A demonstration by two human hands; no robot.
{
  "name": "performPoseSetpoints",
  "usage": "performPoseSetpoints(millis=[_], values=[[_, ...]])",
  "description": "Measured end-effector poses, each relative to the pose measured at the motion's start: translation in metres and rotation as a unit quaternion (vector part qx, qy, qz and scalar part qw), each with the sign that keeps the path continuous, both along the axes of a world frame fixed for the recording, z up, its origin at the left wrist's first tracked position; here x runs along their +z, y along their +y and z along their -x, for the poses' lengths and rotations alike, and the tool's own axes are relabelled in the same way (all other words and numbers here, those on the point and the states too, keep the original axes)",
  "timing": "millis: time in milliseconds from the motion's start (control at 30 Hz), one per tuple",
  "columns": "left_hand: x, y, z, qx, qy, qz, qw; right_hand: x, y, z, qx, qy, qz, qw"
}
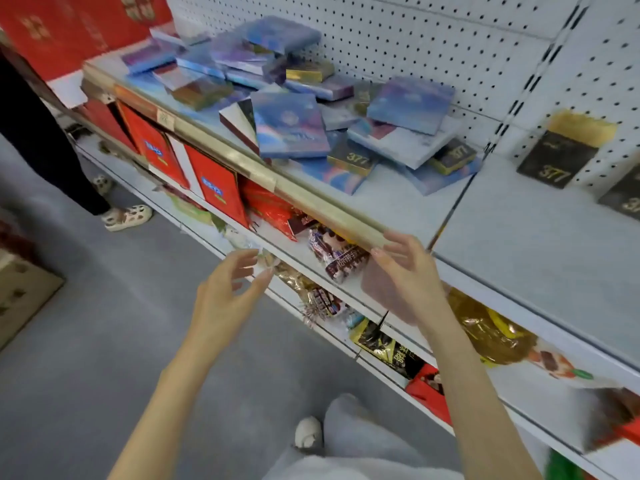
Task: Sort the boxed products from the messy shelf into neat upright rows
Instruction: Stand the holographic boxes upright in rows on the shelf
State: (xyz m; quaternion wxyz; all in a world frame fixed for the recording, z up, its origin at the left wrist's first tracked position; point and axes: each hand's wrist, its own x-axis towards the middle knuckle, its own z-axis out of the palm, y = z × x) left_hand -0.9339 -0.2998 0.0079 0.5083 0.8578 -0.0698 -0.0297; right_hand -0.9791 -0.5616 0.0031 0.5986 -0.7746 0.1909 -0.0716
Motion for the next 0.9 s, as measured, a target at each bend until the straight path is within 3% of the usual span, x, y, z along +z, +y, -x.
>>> performPoseSetpoints(millis=[233,533,700,900], values=[[-0.018,-0.016,-0.101,-0.034,0.01,-0.024,0.999,-0.014,-0.008,-0.112,-0.108,0.013,-0.079,0.991],[0.0,-0.053,-0.273,0.038,-0.059,-0.05,0.996,-0.043,-0.038,-0.233,-0.228,0.047,-0.096,0.968],[-0.01,-0.063,-0.312,0.065,0.032,-0.048,0.996,-0.041,-0.044,-0.243,-0.253,0.059,-0.09,0.962],[-0.017,-0.069,-0.331,0.063,0.09,-0.004,0.994,-0.02,-0.044,-0.239,-0.265,0.055,-0.197,0.942]])
